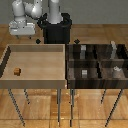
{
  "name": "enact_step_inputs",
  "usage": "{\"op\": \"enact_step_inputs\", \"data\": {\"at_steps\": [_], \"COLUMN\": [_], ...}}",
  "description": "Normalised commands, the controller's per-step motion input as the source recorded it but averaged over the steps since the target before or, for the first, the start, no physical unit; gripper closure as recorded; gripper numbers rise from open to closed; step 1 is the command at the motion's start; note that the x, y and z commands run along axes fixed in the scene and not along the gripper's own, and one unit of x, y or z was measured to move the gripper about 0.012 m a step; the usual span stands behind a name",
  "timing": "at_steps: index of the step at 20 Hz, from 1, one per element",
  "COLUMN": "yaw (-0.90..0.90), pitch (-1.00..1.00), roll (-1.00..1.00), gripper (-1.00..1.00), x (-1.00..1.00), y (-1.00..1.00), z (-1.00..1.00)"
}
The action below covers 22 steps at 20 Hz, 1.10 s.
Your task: Place the loaf of bread into the appropriate compartment.
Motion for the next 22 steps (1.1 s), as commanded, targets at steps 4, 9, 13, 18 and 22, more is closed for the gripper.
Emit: {"op": "enact_step_inputs", "data": {"at_steps": [4, 9, 13, 18, 22], "yaw": [0.0, 0.0, 0.0, 0.0, 0.0], "pitch": [0.0, 0.0, 0.0, 0.0, 0.0], "roll": [0.0, 0.0, 0.0, 0.0, 0.0], "gripper": [-1.0, -1.0, -1.0, -1.0, -1.0], "x": [1.0, 1.0, 1.0, 1.0, 0.0], "y": [0.0, 0.0, 0.0, -0.05, -0.25], "z": [0.0, 0.0, 0.0, 0.0, 0.0]}}
